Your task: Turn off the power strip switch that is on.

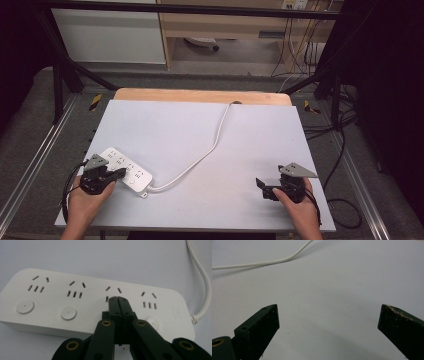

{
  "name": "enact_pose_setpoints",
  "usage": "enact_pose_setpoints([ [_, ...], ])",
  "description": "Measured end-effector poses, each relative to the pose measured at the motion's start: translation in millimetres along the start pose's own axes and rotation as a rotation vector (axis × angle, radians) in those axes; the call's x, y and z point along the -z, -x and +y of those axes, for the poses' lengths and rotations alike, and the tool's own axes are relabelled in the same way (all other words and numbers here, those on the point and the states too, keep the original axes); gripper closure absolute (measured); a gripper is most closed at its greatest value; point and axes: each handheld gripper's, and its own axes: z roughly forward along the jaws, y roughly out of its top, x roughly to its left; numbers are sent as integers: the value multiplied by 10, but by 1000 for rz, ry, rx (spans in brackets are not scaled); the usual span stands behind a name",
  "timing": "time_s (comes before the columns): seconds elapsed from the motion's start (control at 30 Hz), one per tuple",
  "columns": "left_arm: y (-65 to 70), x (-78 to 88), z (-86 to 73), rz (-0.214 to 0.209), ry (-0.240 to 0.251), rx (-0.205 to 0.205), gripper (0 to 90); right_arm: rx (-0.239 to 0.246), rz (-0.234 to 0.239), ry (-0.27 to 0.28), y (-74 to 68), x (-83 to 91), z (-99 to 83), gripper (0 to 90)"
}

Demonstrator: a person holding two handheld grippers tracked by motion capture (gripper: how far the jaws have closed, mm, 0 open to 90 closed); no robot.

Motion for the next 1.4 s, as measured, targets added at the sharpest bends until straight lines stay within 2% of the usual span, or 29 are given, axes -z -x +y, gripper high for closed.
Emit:
enact_pose_setpoints([
  [0.1,-5,1,-2,-3,2,2,900,0,-1,-1,0,-4,-2,43],
  [0.27,-97,26,-26,1,11,41,900,1,0,-3,-3,-4,-3,43],
  [0.3,-124,28,-41,-20,21,56,900,2,0,-3,-4,-5,-3,42],
  [0.4,-116,27,-37,-16,19,48,900,0,2,-5,-12,-10,-2,42],
  [0.43,-87,27,-29,1,12,20,900,1,2,-4,-13,-10,-1,42],
  [0.53,-75,25,-28,-10,11,14,900,0,1,-4,-11,-11,-1,42],
  [0.6,-40,23,-12,15,-1,-24,900,-1,1,-5,-8,-13,-3,42],
  [0.63,11,21,10,51,-22,-69,900,-1,1,-5,-7,-12,-3,41],
  [0.87,-1,15,8,45,-15,-60,900,-1,2,-7,-14,-7,-6,40],
  [0.93,-20,15,-1,30,-11,-36,900,-1,3,-6,-15,-9,-5,40],
  [1.0,-20,14,-2,28,-10,-30,900,-3,3,-6,-19,-9,-4,40],
  [1.3,-13,10,-7,35,-12,-38,900,-6,1,-6,-20,-4,-7,39],
  [1.4,-22,8,-8,26,-7,-25,900,0,1,-6,-13,-7,-7,39],
])
